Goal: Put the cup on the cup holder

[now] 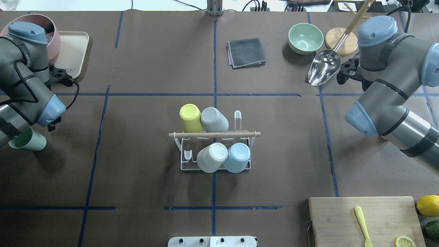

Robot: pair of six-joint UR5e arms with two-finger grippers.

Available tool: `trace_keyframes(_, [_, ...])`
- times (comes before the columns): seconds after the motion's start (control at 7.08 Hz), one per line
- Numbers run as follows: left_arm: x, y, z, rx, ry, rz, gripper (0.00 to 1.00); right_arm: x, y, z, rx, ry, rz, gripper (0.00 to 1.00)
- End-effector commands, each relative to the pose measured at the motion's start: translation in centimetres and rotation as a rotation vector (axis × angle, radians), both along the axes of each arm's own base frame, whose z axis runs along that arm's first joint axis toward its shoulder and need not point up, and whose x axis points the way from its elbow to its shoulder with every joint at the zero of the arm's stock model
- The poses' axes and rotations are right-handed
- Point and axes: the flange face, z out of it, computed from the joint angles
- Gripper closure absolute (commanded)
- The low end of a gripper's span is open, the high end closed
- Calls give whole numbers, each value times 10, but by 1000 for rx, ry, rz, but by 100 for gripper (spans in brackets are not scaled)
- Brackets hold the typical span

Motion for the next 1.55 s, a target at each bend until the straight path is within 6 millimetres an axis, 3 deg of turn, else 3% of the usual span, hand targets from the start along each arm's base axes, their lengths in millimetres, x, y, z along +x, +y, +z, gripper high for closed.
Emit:
trace_keyframes(0.0, [2, 1, 14, -43, -29, 6, 0, -6, 5, 7, 25, 103, -117, 0])
trace_keyframes(0.14, [0, 4, 16, -76, -52, 6, 0, -14, 13, 11, 12, 127, -150, 0])
trace_keyframes(0.56, [-4, 9, 28, -137, -88, 3, 0, -21, 11, 39, -19, 206, -178, 0])
trace_keyframes(0.85, [-3, 10, 35, -158, -89, -1, 0, -45, 8, 44, -17, 247, -218, 0])
trace_keyframes(1.13, [-2, 7, 47, -184, -109, -1, 0, -49, 4, 62, -56, 289, -226, 0])
trace_keyframes(1.41, [-3, 10, 51, -214, -125, -2, 0, -51, 2, 64, -61, 296, -215, 0])
